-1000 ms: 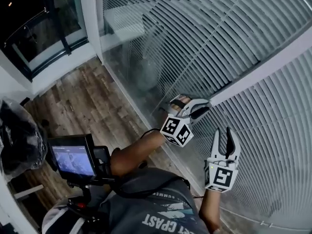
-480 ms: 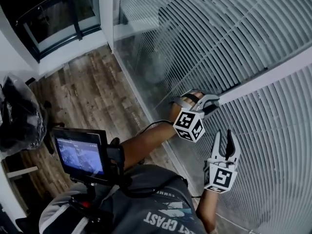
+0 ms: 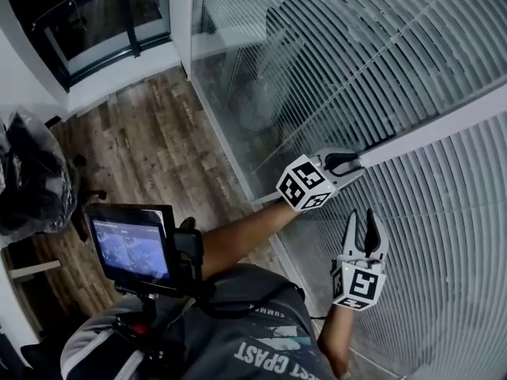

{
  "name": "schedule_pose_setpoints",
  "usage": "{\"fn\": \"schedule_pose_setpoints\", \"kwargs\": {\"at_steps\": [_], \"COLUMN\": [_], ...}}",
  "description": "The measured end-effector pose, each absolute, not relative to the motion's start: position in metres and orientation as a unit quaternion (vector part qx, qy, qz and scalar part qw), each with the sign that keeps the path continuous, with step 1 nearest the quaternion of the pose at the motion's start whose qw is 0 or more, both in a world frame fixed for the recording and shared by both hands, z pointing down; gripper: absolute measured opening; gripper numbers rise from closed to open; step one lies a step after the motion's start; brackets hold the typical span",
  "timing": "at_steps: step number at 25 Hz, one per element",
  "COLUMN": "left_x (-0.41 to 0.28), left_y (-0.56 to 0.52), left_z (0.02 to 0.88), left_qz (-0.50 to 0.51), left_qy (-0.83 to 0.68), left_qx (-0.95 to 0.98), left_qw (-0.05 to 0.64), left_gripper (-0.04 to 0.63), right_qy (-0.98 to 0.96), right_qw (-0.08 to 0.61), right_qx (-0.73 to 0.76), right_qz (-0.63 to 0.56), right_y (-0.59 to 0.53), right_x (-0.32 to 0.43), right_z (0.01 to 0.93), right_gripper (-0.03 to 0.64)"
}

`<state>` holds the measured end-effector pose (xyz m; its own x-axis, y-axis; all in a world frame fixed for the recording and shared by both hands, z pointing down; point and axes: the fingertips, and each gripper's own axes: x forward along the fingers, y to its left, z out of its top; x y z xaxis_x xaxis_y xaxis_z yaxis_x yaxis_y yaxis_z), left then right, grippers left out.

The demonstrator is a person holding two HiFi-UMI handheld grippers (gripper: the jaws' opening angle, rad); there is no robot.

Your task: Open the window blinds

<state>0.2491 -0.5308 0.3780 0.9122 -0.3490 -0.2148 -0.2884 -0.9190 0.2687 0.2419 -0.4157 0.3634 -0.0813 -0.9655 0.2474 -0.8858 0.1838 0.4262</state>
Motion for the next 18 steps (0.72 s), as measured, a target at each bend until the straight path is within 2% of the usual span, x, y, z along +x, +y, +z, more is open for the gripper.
{"fn": "schedule_pose_setpoints", "kwargs": {"at_steps": [1,4,5,7,11,13,14,16,18], "left_x": [0.25,0.254,0.256,0.256,0.256,0.258,0.258,0.257,0.255], "left_y": [-0.529,-0.522,-0.521,-0.523,-0.525,-0.525,-0.525,-0.526,-0.526], "left_z": [0.379,0.389,0.392,0.392,0.381,0.381,0.381,0.382,0.384], "left_qz": [-0.105,0.018,0.047,0.074,0.095,0.095,0.088,0.059,-0.001], "left_qy": [-0.184,-0.255,-0.266,-0.278,-0.284,-0.274,-0.267,-0.254,-0.238], "left_qx": [0.976,0.945,0.927,0.903,0.87,0.874,0.886,0.923,0.96], "left_qw": [0.051,-0.205,-0.26,-0.319,-0.392,-0.391,-0.369,-0.281,-0.145], "left_gripper": [0.138,0.138,0.153,0.16,0.146,0.129,0.126,0.126,0.126], "right_qy": [-0.732,-0.733,-0.734,-0.734,-0.737,-0.739,-0.74,-0.741,-0.743], "right_qw": [0.241,0.239,0.24,0.245,0.247,0.248,0.248,0.248,0.245], "right_qx": [0.632,0.631,0.63,0.628,0.624,0.622,0.621,0.62,0.619], "right_qz": [-0.081,-0.083,-0.083,-0.082,-0.074,-0.072,-0.071,-0.07,-0.068], "right_y": [-0.416,-0.416,-0.416,-0.416,-0.418,-0.42,-0.42,-0.42,-0.42], "right_x": [0.242,0.242,0.243,0.245,0.243,0.242,0.242,0.241,0.24], "right_z": [0.364,0.362,0.363,0.364,0.367,0.367,0.367,0.367,0.369], "right_gripper": [0.098,0.098,0.098,0.098,0.098,0.098,0.098,0.098,0.098]}}
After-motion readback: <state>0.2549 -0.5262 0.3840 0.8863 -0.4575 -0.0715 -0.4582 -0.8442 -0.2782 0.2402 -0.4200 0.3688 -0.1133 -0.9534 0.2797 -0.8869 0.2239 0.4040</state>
